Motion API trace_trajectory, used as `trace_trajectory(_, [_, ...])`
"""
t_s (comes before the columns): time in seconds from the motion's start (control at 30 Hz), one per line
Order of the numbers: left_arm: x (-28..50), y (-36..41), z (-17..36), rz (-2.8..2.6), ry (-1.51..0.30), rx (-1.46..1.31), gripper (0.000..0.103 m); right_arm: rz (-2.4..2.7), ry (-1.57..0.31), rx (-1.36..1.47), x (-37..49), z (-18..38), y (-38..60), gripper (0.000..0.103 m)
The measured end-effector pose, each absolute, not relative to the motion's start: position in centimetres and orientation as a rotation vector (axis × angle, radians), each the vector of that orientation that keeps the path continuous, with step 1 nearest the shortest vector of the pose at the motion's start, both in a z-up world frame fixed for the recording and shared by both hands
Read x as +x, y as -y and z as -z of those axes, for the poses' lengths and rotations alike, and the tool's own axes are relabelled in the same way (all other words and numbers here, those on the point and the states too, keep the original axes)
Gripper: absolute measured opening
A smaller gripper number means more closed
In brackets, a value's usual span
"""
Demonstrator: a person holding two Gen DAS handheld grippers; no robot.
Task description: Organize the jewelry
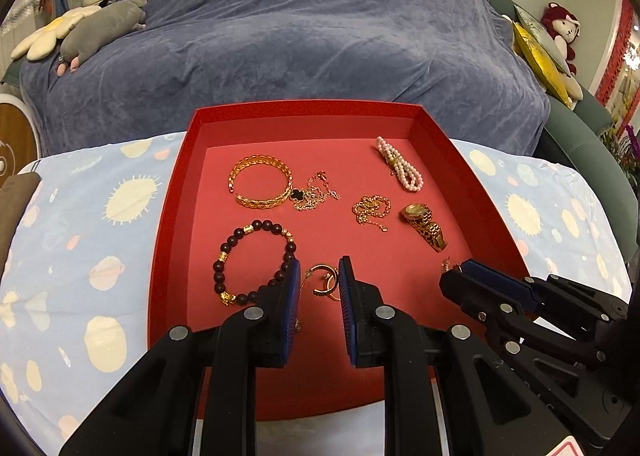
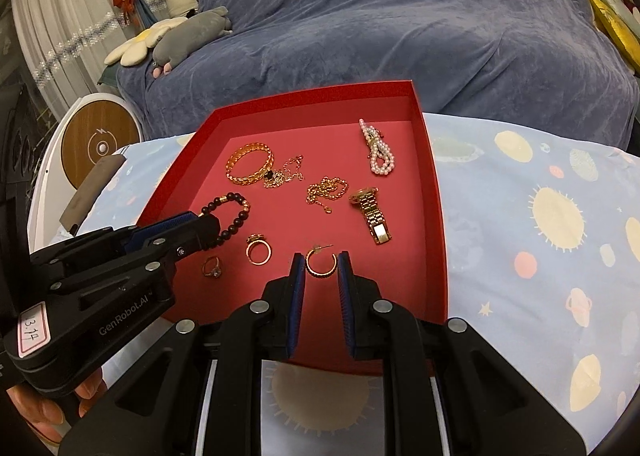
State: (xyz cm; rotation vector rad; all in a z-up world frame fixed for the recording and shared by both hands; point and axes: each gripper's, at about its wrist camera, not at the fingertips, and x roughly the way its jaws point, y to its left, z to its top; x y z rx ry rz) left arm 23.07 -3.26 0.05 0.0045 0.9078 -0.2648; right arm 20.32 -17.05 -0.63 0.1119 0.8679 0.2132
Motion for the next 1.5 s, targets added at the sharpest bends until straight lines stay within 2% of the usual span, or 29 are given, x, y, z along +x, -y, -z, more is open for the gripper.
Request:
trace_trajectory(0.17, [24.6, 4.1, 0.7, 0.253, -0.912, 0.008, 0.017, -0.204, -0.85, 0.1, 21.4, 0.8, 16.7, 0.017])
trace_trajectory(0.2, [25.0, 4.3, 0.7, 0.247, -0.909, 0.01, 0.02, -0.198, -0.845, 0.099, 21.5, 0.6, 16.8, 0.017])
trace_trajectory(0.27, [25.5, 4.3, 0.1, 0.223, -0.9, 0.007, 0.021, -0.172, -0.826, 0.098, 21.3, -0.4, 17.0, 0.024])
trace_trajectory(0.33, [25.2, 4.2, -1.1, 0.215, -0.885, 0.004, 0.024, -0.175, -0.791, 0.118, 20.2, -1.9, 17.4, 0.037])
trace_trajectory(0.4, [24.2, 3.7, -2.7, 0.21, -0.851, 0.001, 0.041, -0.176, -0.76, 0.121, 18.5, -3.7, 17.8, 0.047])
trace_trajectory(0.5, [21.7, 3.1, -4.9, 0.199, -0.816, 0.016, 0.043, -0.179, -0.731, 0.111, 15.5, -6.2, 18.2, 0.049])
trace_trajectory(0.6, [18.9, 2.6, -6.8, 0.184, -0.795, 0.027, 0.046, -0.174, -0.712, 0.133, 12.2, -7.8, 18.8, 0.06])
trace_trajectory(0.97, [11.8, 1.3, -7.7, 0.167, -0.787, 0.024, 0.058, -0.168, -0.724, 0.172, 7.0, -7.3, 18.7, 0.062])
trace_trajectory(1.5, [14.0, 1.1, -4.5, 0.12, -0.824, 0.063, 0.06, -0.141, -0.765, 0.046, 9.9, -4.8, 17.4, 0.066])
